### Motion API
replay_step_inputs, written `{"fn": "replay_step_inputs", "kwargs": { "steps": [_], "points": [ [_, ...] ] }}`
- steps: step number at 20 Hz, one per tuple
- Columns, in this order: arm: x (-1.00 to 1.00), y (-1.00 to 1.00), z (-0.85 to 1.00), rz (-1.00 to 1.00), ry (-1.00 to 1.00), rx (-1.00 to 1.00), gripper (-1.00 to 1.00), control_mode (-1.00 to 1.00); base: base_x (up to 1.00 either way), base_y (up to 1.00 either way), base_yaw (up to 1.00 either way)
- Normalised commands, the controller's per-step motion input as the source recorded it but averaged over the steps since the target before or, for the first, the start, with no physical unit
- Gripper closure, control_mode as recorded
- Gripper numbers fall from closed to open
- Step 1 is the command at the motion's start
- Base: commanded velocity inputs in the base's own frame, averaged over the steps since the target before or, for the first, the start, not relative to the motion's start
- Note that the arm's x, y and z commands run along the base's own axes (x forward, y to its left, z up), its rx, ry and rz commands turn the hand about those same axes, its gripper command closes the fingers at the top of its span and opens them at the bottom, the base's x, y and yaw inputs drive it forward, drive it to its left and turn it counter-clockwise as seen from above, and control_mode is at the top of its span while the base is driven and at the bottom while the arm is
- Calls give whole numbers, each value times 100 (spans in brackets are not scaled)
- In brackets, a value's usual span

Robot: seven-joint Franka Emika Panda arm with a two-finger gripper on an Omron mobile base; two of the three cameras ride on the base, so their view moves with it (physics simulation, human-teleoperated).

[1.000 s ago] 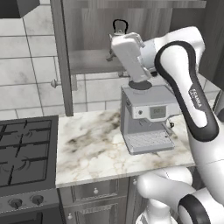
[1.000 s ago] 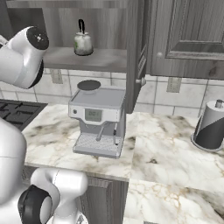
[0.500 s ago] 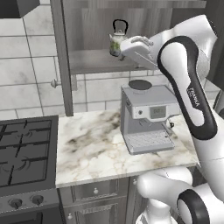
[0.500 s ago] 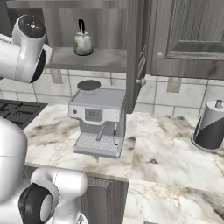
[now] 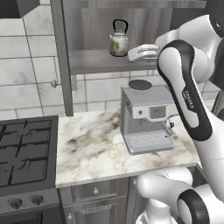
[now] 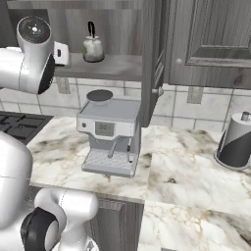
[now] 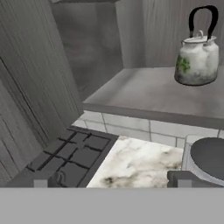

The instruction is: Open the cabinet, pick the kettle from the cabinet, and place it in the sink.

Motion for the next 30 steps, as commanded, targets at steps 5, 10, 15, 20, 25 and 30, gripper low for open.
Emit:
{"fn": "replay_step_inputs", "kwargs": {
  "steps": [5, 10, 15, 20, 25, 30],
  "points": [
    [29, -34, 10, -8, 0, -10, -100, -100, 0, 0, 0],
    [35, -34, 15, -8, 1, 0, -100, -100, 0, 0, 0],
    [40, -28, 3, -7, -3, 5, -100, -100, 0, 0, 0],
    [46, -12, -6, -3, -18, 2, -100, -100, 0, 0, 0],
    [43, -7, 3, -1, -15, 0, -100, -100, 0, 0, 0],
    [39, -1, 9, -1, -4, 0, -100, -100, 0, 0, 0]
  ]
}}
